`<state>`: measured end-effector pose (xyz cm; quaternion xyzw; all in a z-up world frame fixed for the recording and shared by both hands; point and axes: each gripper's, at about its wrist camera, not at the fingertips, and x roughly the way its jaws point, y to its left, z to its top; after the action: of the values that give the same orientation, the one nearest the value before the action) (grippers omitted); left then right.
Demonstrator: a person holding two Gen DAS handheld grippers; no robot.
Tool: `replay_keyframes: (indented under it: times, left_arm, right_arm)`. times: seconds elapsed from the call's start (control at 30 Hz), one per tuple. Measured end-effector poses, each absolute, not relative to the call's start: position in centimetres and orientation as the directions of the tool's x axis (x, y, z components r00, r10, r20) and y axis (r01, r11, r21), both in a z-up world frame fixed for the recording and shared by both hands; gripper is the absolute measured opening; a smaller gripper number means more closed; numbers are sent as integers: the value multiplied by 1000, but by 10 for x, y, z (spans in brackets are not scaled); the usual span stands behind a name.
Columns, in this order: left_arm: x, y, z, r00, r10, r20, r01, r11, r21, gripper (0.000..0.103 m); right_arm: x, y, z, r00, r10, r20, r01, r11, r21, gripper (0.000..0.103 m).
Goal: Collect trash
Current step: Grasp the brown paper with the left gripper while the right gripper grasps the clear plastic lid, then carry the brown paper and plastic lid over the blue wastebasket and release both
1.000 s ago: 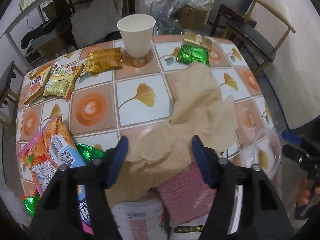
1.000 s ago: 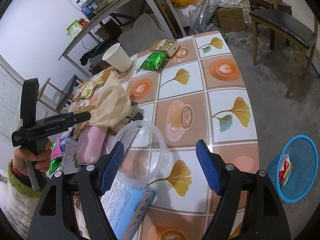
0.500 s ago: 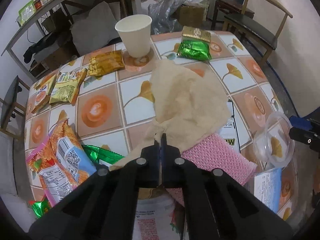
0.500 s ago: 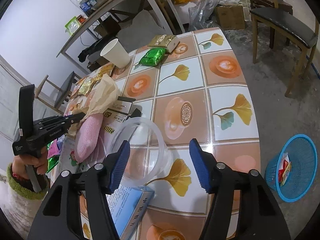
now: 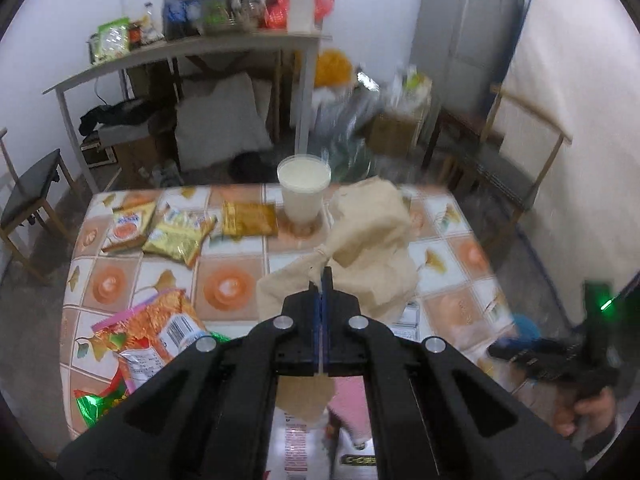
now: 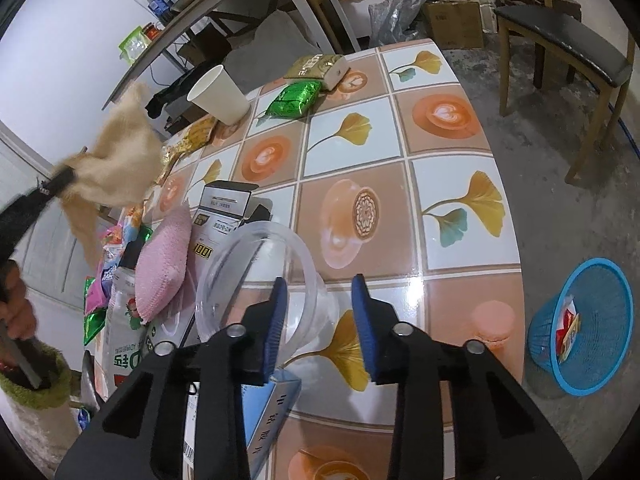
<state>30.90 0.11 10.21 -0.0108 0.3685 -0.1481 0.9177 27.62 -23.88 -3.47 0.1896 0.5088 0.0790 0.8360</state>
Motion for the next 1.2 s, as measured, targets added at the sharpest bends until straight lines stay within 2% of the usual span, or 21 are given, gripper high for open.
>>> replay_keyframes:
  times: [0.03, 0.1, 0.17, 0.3, 0.5, 0.7, 1.03, 1.2]
  left_arm:
    - [305, 5, 110, 700, -289, -653, 260, 955, -144, 0]
    - [296, 11, 124, 723, -305, -619, 255, 952, -172, 0]
    - [288, 16, 133, 738, -326, -591, 253, 945, -205, 0]
    - [275, 26, 144, 746, -376, -550, 261, 925, -278, 0]
    - [259, 14, 149, 789, -337, -513, 266, 941, -209, 0]
    - [250, 1, 149, 787, -360, -501, 290, 933, -214, 0]
    - [228, -32, 151, 763, -392, -513, 342, 919, -195, 0]
    - [222, -70, 141, 705, -441, -556, 402, 894, -198, 0]
  right_arm:
    - [276, -239, -36, 467, 324, -823, 63, 916, 396, 22]
    - [277, -239, -38, 459, 330, -825, 68, 913, 403, 11]
    - [277, -239, -39, 457, 330, -826, 76, 911, 406, 7]
    - [274, -240, -35, 473, 335, -815, 79, 905, 418, 6]
    - [263, -248, -17, 517, 329, -790, 85, 899, 430, 6]
    - [239, -271, 5, 571, 308, -761, 111, 889, 444, 6]
    - [191, -311, 34, 656, 288, -698, 137, 863, 486, 6]
    - [161, -337, 47, 700, 253, -668, 163, 854, 493, 6]
